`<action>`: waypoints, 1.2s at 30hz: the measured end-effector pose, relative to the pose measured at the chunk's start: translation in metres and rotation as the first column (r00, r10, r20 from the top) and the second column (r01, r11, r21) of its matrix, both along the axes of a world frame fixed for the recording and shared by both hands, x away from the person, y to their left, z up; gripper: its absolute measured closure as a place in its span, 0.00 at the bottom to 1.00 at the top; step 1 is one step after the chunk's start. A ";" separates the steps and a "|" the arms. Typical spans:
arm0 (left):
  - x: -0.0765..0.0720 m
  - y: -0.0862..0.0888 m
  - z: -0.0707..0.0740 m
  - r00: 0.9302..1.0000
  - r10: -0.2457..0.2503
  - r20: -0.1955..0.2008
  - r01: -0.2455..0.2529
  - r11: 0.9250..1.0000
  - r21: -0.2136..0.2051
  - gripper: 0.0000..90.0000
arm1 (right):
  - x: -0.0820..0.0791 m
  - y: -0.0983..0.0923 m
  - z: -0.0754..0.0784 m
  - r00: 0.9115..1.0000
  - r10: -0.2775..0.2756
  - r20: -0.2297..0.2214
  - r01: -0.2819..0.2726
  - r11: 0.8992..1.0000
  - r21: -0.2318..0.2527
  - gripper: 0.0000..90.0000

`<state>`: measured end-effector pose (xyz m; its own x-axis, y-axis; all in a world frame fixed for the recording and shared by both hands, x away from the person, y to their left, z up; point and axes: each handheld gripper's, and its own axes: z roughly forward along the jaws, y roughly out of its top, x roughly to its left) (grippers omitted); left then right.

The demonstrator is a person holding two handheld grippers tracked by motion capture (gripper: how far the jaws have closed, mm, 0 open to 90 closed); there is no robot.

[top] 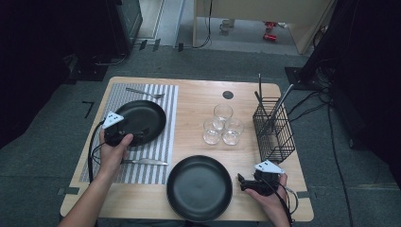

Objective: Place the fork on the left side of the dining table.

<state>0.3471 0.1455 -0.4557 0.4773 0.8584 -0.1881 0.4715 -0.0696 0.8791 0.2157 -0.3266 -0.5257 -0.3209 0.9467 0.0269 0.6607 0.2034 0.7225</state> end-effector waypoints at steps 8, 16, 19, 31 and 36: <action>-0.020 0.002 -0.011 1.000 -0.002 0.002 0.001 0.999 0.035 0.00 | 0.000 0.000 0.000 1.000 -0.003 0.000 0.003 1.000 0.000 0.07; -0.041 -0.002 -0.020 0.999 -0.040 -0.021 0.041 0.998 0.056 0.00 | -0.002 -0.003 0.001 0.999 -0.037 0.017 0.037 0.999 0.038 0.15; -0.047 -0.003 -0.023 0.998 -0.051 -0.026 0.053 0.997 0.062 0.00 | -0.003 -0.003 0.002 0.997 -0.063 0.045 0.061 0.997 0.036 0.15; -0.078 -0.002 -0.038 0.996 -0.084 -0.039 0.088 0.990 0.112 0.00 | -0.011 -0.002 0.031 0.990 -0.082 0.118 0.075 0.995 0.064 0.15; -0.083 0.002 -0.039 0.996 -0.084 -0.037 0.087 0.991 0.100 0.00 | -0.014 0.002 0.044 0.987 -0.073 0.144 0.064 0.996 0.068 0.16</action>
